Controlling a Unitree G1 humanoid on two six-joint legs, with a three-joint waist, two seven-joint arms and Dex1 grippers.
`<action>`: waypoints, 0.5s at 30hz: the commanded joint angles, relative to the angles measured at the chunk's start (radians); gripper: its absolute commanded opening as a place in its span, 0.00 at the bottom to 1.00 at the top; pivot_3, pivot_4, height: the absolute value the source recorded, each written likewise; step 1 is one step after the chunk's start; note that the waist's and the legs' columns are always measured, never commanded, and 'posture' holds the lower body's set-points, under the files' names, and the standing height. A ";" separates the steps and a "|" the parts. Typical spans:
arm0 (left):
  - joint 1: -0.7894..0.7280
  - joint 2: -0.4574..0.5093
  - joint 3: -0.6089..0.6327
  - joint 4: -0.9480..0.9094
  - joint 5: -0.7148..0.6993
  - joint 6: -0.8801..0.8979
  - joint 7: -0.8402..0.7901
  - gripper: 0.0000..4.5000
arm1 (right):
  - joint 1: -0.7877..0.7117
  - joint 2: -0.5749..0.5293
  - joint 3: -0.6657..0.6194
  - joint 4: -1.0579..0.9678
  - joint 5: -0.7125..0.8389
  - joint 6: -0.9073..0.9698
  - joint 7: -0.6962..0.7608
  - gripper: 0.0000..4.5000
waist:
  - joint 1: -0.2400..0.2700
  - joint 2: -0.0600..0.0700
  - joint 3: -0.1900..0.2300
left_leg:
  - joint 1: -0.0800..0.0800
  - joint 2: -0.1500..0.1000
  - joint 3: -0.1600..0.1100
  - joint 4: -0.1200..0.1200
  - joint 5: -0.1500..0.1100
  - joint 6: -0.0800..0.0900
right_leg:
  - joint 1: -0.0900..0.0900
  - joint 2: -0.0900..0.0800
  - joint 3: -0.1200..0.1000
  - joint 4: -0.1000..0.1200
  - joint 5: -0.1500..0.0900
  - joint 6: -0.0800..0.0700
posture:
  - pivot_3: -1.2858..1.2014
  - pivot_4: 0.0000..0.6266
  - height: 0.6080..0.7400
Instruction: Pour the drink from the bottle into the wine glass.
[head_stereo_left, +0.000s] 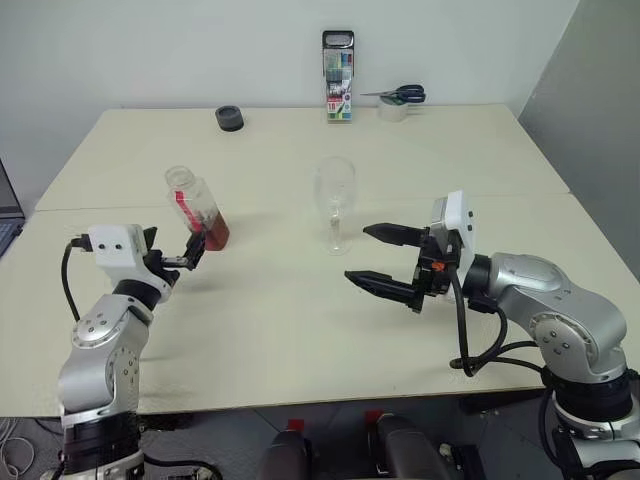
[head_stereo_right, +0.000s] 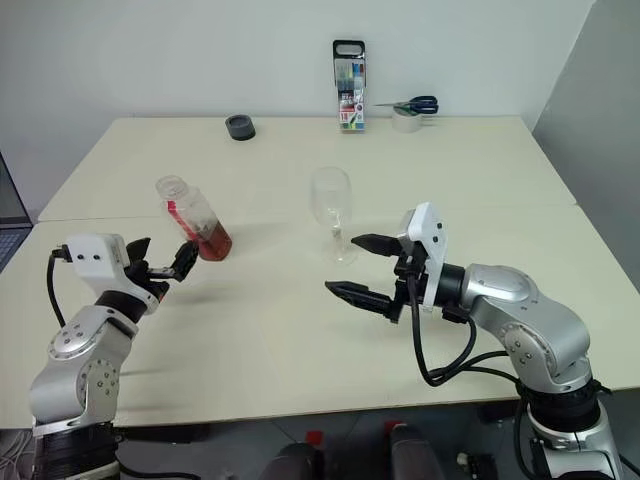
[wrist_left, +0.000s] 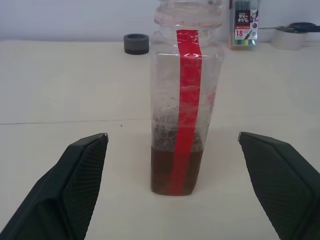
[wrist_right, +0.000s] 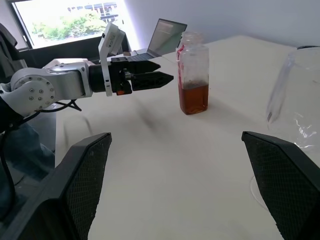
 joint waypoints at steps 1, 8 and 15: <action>-0.062 0.037 -0.011 0.056 0.020 -0.049 -0.041 1.00 | -0.013 0.012 -0.033 -0.066 0.057 0.010 -0.035 0.99 | 0.000 0.000 0.000 | 0.000 0.000 0.000 0.000 0.000 0.000 | 0.000 0.000 0.000 0.000 0.000 0.000 | 0.52 0.24 1.00; -0.174 0.064 -0.053 0.232 0.046 -0.109 -0.128 1.00 | -0.009 0.005 -0.032 -0.105 0.099 0.010 -0.058 0.99 | 0.000 0.000 0.000 | 0.000 0.000 0.000 0.000 0.000 0.000 | 0.000 0.000 0.000 0.000 0.000 0.000 | 0.52 0.24 1.00; -0.293 0.072 -0.083 0.437 0.085 -0.201 -0.177 1.00 | 0.010 -0.009 -0.035 -0.137 0.111 0.001 -0.064 0.99 | 0.000 0.000 0.000 | 0.000 0.000 0.000 0.000 0.000 0.000 | 0.000 0.000 -0.001 0.000 0.000 0.000 | 0.52 0.24 1.00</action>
